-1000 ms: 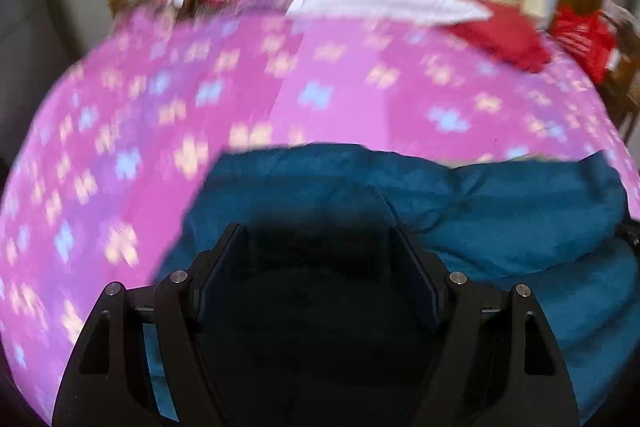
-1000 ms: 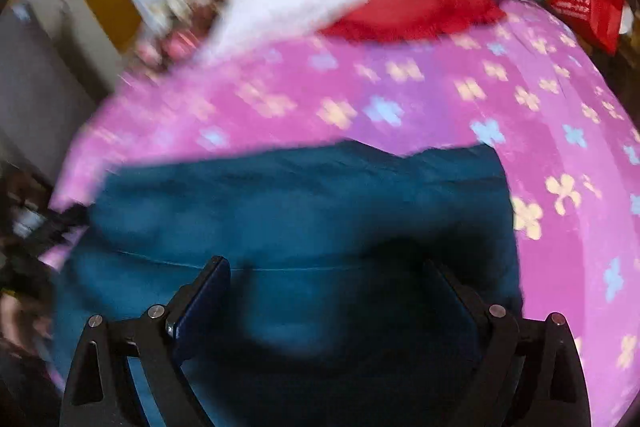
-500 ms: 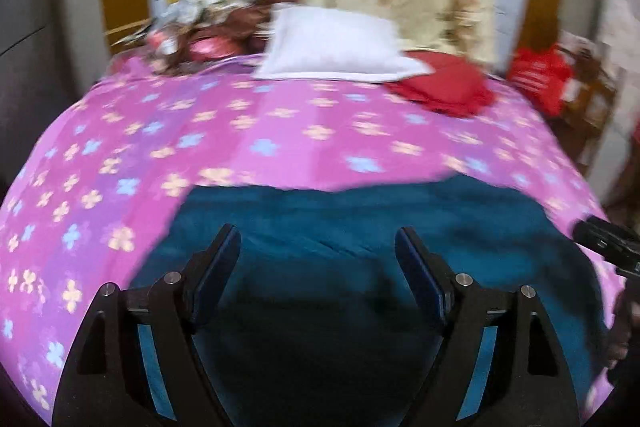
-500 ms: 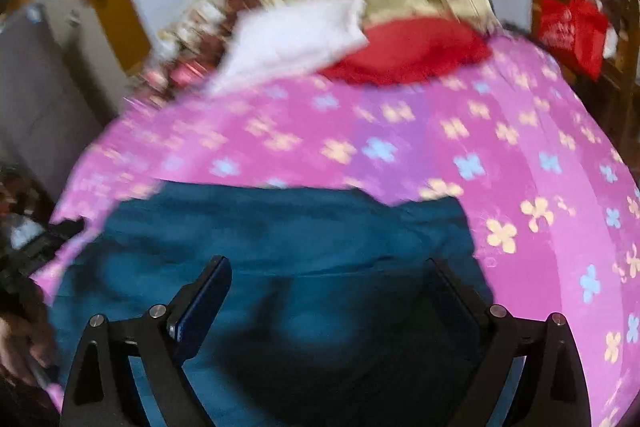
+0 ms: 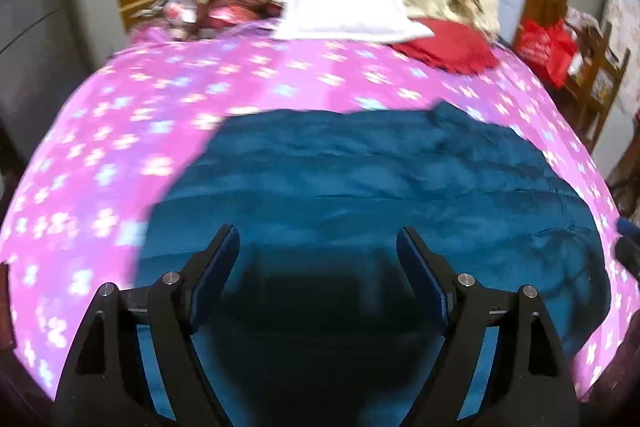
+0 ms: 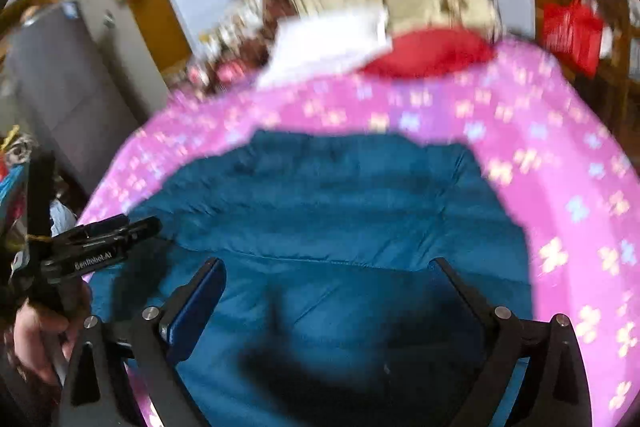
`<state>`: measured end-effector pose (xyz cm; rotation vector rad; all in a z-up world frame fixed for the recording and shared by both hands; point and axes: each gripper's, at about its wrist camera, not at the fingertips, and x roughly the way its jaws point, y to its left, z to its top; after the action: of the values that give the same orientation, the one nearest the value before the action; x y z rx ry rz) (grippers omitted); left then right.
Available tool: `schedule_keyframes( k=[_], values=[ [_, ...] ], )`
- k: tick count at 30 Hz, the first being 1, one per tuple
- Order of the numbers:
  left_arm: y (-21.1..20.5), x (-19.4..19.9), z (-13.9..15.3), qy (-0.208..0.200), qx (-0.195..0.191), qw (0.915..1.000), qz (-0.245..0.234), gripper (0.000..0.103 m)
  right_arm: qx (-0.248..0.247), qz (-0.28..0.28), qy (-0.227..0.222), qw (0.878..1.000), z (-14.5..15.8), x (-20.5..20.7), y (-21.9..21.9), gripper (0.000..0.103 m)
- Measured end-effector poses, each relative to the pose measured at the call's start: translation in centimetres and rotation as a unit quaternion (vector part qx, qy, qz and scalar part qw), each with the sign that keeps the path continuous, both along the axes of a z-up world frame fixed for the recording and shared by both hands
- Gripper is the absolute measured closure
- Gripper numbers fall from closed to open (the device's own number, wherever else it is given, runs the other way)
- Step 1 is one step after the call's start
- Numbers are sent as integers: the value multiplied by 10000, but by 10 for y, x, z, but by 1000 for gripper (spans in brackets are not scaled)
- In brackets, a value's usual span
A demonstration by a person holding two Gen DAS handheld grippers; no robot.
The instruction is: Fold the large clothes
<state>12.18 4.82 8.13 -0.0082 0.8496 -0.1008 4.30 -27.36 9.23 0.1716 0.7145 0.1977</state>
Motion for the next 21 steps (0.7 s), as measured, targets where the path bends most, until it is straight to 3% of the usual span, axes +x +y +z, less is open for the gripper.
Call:
schedule_keyframes(
  k=[3,7,10,16,17,20,21],
  values=[
    [58,-12,-3,-85,-279,9980,554,21,-9,178,-408,9990,-6,-26,-1,4],
    [119,1,-37,338,-870,9898,1079,21,279,221,-437,9984,-37,-27,-3,4],
    [127,13,-53,515,-1364,9835,1071,21,300,140,-34,9994,-71,-11,-1,3],
    [123,36,-67,361,-1208,9867,1024,21,-77,81,-37,9999,-83,-10,12,0],
    [130,38,-81,489,-1289,9838,1148,21,-100,88,-41,9999,-85,-11,12,0],
    [152,38,-105,676,-2208,9658,1182,16,-101,130,-42,9999,-86,-12,10,0],
    [153,40,-102,697,-2129,9672,1200,11,-111,142,-45,9998,-86,-12,9,0]
  ],
)
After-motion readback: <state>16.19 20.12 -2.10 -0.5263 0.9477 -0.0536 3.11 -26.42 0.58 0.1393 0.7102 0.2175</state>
